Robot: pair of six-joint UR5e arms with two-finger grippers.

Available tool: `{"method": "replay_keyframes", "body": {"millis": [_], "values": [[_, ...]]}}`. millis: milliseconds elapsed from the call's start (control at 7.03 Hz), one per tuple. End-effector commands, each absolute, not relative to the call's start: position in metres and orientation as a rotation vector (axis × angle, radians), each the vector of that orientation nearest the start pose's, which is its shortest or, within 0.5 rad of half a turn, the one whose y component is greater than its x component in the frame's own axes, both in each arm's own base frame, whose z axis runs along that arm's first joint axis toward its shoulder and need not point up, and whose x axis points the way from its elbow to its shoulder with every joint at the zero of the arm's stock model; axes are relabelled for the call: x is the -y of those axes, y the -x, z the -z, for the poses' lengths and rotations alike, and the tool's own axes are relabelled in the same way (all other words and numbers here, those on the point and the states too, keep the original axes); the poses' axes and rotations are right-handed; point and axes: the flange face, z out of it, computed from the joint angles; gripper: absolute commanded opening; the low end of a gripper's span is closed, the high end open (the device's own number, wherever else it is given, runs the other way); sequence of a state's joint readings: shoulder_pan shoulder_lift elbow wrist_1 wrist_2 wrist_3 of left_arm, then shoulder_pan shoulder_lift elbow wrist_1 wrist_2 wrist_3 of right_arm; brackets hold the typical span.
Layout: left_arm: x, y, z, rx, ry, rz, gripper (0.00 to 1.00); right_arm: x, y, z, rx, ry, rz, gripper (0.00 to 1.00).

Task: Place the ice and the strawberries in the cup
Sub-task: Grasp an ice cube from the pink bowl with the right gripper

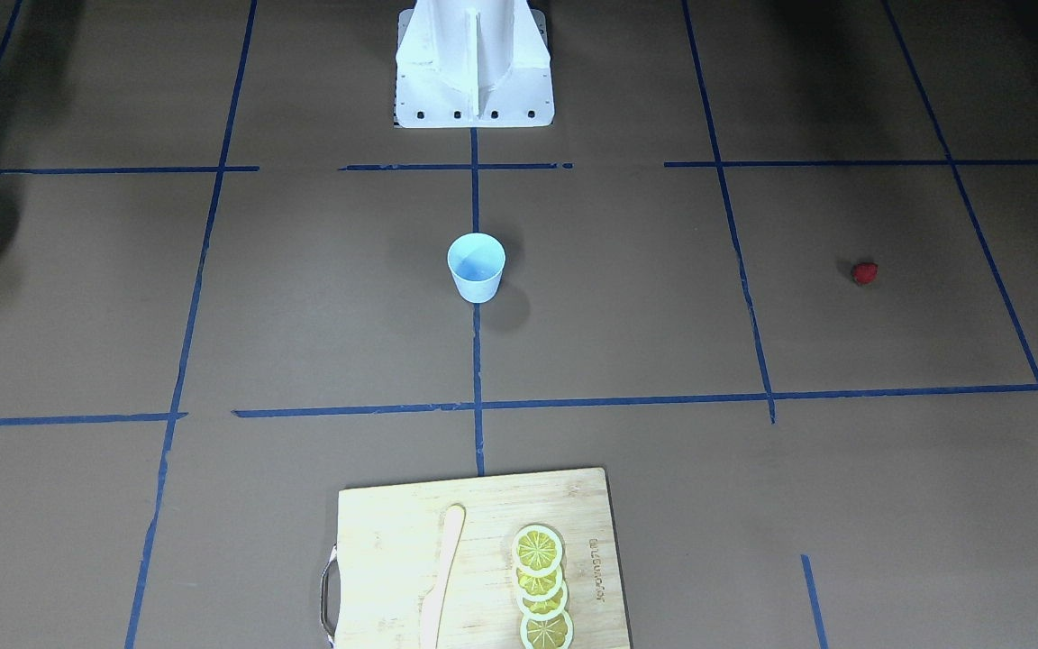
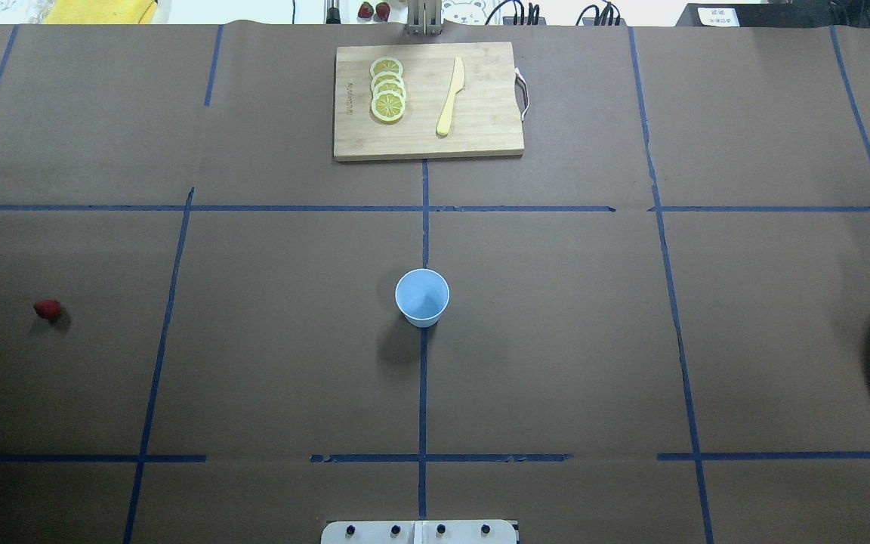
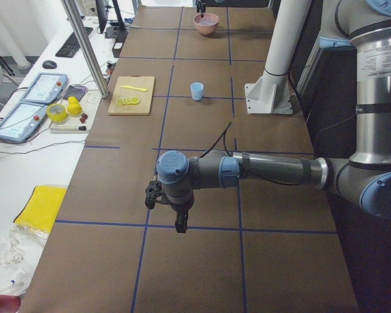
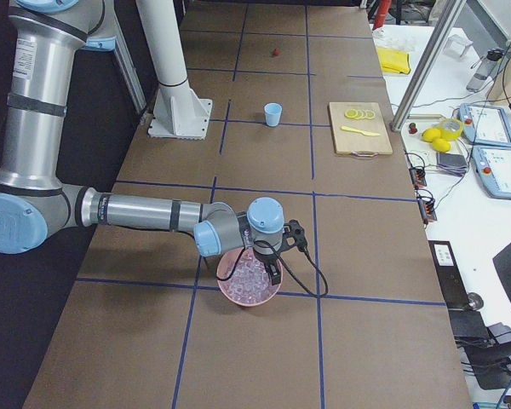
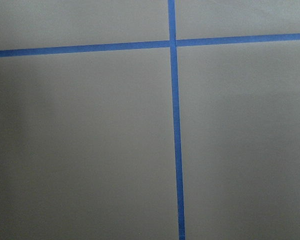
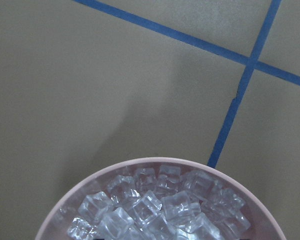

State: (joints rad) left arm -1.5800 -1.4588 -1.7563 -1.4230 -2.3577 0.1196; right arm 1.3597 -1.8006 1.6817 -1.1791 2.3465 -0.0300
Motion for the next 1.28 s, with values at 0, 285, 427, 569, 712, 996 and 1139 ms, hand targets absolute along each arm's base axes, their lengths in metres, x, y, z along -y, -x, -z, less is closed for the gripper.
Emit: {"method": "replay_keyframes", "body": {"millis": [0,285,427,569,712,996,1139], "values": [[0.437,0.067,-0.634,-0.790,0.020,-0.075,1.00,0.410,0.034,-0.671,0.751,-0.176,0.355,0.87],[0.437,0.067,-0.634,-0.790,0.020,-0.075,1.00,0.408,0.040,-0.682,0.746,-0.150,0.364,0.82],[0.437,0.067,-0.633,-0.790,0.019,-0.076,1.00,0.406,0.041,-0.687,0.745,-0.141,0.366,0.81],[0.437,0.067,-0.633,-0.790,0.019,-0.076,1.00,0.406,0.041,-0.687,0.745,-0.139,0.366,0.80],[0.437,0.067,-0.633,-0.790,0.019,-0.076,1.00,0.406,0.041,-0.688,0.745,-0.137,0.364,0.76],[0.437,0.067,-0.633,-0.790,0.019,-0.076,1.00,0.403,0.040,-0.692,0.743,-0.123,0.357,0.23],[0.437,0.067,-0.633,-0.789,0.016,-0.077,1.00,0.402,0.039,-0.694,0.740,-0.121,0.357,0.07]]}}
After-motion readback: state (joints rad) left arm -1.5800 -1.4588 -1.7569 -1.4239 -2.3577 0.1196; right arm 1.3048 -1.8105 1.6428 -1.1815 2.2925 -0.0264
